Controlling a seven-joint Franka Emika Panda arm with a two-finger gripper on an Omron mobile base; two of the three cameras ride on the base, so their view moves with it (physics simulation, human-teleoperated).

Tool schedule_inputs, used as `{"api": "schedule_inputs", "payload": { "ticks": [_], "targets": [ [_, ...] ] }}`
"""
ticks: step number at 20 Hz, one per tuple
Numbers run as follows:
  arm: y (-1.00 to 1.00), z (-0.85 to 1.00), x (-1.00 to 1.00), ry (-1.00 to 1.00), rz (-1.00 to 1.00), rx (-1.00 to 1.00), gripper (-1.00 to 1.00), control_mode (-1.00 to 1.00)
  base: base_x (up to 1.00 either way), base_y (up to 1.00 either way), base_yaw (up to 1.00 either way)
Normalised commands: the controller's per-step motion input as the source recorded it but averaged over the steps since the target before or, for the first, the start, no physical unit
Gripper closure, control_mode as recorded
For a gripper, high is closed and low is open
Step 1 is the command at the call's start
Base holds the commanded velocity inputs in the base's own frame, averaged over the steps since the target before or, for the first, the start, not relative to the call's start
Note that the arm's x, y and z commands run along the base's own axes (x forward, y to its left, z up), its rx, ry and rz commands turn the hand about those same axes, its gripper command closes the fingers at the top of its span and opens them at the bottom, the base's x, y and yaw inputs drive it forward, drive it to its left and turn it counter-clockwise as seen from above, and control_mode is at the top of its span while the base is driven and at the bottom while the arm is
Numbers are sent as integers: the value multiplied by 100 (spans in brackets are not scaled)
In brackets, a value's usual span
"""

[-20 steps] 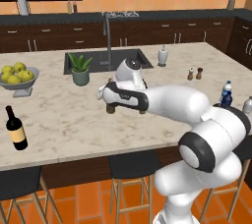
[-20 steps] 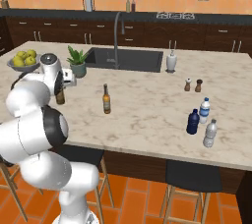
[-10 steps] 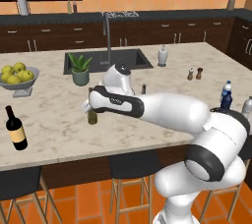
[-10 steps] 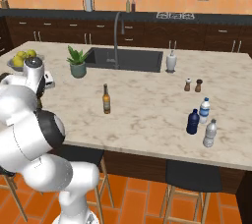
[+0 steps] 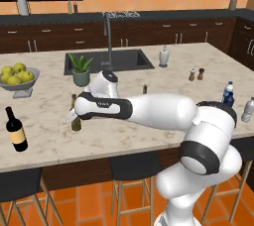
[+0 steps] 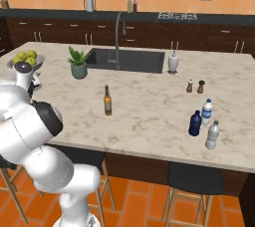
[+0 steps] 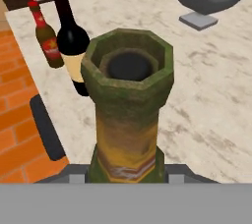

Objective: Move the plastic bottles in the middle to the plastics group, and the glass bottles in the middle to the glass group.

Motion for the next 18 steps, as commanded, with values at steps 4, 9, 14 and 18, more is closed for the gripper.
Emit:
{"api": "schedule_inputs", "payload": {
  "ticks": [4,9,14,18],
  "targets": [
    [62,-2,10,0,11,0,100,-100,0,0,0],
    [56,-8,10,0,11,0,100,-100,0,0,0],
    [42,-21,6,0,7,2,100,-100,0,0,0],
    [39,-21,14,0,7,2,100,-100,0,0,0]
  ]
}}
